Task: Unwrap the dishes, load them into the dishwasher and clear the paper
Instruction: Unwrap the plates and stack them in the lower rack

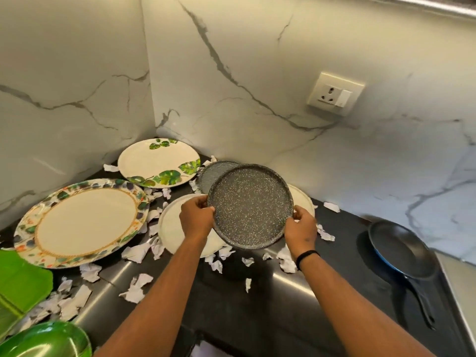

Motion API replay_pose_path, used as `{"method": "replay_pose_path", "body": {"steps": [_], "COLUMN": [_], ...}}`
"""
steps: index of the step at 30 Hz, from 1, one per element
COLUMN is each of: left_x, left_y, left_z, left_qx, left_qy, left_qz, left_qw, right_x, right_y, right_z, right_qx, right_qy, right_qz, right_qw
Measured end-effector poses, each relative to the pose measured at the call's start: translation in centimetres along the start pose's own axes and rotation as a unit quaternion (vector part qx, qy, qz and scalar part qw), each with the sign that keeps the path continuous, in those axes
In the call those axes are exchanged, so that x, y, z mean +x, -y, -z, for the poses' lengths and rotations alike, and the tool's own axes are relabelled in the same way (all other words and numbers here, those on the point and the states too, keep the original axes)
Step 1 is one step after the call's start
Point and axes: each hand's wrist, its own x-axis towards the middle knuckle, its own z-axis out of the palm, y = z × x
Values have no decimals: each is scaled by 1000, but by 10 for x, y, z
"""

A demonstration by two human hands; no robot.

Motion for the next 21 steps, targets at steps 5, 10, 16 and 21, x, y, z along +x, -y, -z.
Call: {"method": "replay_pose_path", "body": {"steps": [5,10,16,21], "left_x": [-56,-132,-242,-325], "left_y": [-18,-29,-30,-28], "left_z": [-41,-79,-125,-162], "left_qx": [-8,40,-71,-134], "left_qy": [74,136,226,306], "left_qz": [-36,-83,-35,31], "left_qw": [997,986,971,942], "right_x": [-4,-28,-72,-126], "right_y": [-34,-70,-134,-166], "right_z": [76,170,277,353], "right_qx": [47,105,245,364], "right_qy": [-61,-140,-192,-232], "right_qz": [-42,-51,-88,-111], "right_qw": [996,983,946,895]}}
